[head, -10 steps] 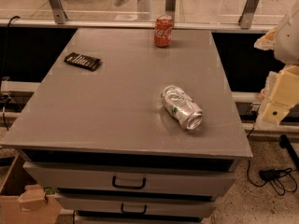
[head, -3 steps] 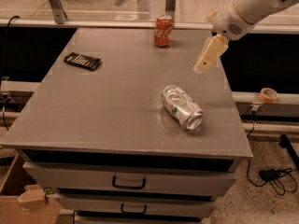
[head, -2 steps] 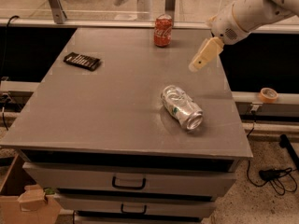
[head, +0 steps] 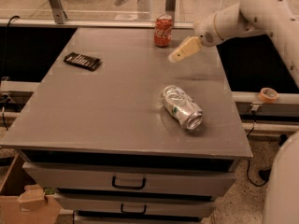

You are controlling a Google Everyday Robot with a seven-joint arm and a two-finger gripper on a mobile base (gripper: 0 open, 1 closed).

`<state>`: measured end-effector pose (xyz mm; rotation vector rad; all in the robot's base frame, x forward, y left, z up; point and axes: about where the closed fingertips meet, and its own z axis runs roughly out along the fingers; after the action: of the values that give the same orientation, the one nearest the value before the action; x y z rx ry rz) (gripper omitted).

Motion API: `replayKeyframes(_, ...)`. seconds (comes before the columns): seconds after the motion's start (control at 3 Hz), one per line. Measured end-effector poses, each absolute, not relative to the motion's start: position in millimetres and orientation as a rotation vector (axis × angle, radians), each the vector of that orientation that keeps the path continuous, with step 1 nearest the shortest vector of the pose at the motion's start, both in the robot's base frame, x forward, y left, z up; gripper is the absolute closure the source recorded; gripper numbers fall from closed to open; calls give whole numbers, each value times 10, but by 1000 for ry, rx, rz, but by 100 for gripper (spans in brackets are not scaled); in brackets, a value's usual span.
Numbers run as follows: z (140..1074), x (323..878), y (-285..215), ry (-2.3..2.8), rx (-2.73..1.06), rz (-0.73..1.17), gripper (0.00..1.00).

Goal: Move coke can near 7up can

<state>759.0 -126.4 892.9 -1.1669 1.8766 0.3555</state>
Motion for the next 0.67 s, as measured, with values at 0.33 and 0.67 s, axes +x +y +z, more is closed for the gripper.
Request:
replayKeyframes(0.33,8950,7960,-1089,1843,-1048,374,0)
replayKeyframes(0.67,8967,8364,-947,1812,-921,392,0)
